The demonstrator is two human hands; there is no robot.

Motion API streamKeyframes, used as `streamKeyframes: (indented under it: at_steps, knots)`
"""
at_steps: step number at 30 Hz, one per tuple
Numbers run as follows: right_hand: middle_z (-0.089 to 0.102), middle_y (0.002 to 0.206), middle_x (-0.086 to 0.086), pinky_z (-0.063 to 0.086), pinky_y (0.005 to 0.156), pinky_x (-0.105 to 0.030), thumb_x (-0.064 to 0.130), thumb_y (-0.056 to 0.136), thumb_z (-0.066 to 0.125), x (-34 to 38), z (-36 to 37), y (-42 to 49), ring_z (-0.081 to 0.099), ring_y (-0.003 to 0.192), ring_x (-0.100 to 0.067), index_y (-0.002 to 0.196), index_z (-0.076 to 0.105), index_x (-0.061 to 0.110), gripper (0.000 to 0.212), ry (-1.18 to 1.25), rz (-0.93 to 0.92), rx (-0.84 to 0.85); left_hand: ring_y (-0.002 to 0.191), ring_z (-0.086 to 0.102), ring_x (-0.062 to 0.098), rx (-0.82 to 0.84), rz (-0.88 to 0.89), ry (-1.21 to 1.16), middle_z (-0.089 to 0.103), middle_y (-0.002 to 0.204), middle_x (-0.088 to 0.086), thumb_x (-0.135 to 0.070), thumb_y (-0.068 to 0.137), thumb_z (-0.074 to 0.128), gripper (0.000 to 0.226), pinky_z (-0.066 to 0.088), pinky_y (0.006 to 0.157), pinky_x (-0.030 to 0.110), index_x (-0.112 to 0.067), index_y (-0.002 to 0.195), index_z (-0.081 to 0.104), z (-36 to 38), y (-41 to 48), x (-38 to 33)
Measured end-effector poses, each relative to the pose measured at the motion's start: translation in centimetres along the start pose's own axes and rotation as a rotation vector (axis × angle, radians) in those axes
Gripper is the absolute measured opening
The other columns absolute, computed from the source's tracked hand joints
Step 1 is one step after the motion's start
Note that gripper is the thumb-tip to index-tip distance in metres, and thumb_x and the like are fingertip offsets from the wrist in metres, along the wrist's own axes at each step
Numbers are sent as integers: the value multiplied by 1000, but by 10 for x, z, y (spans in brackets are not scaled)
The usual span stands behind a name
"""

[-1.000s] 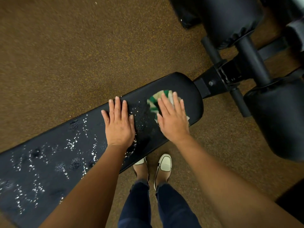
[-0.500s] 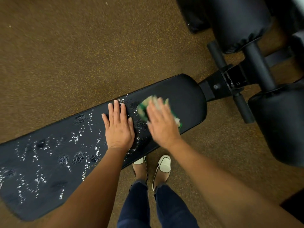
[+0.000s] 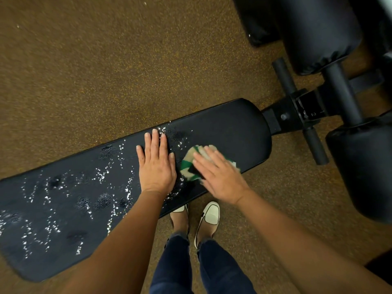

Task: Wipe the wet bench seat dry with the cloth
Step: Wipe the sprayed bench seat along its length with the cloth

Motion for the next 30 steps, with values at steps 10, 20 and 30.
streamKeyframes:
  at_steps: [10,20,30]
  knots:
    - [22,158,-10,5,120,-47,35,96,30,17,4,10,8,147,-32,148,29,10,58,27,87,23,147,-6,23,20,-1,20,5,159,9,-36,99,15,58,-7,117,45,-8,150,17,4,0,2]
    - [21,158,-10,9,119,-49,37,96,32,11,2,16,12,146,-35,147,30,8,59,34,191,-24,146,-6,23,7,-7,49,5,159,10,-37,98,15,59,-11,116,42,-9,150,17,3,0,0]
    - [10,161,-10,1,118,-51,39,99,23,17,3,18,-2,147,-35,150,25,11,58,126,545,-55,146,-9,27,71,-30,76,-3,160,9,-37,99,13,59,-2,117,48,-10,151,8,3,-3,0]
Point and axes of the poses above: each hand's wrist, its own y-axis towards the middle knuckle, its own z-axis out of the palm, x = y × z, the point moved 5 cm from there along y, towards the middle knuckle
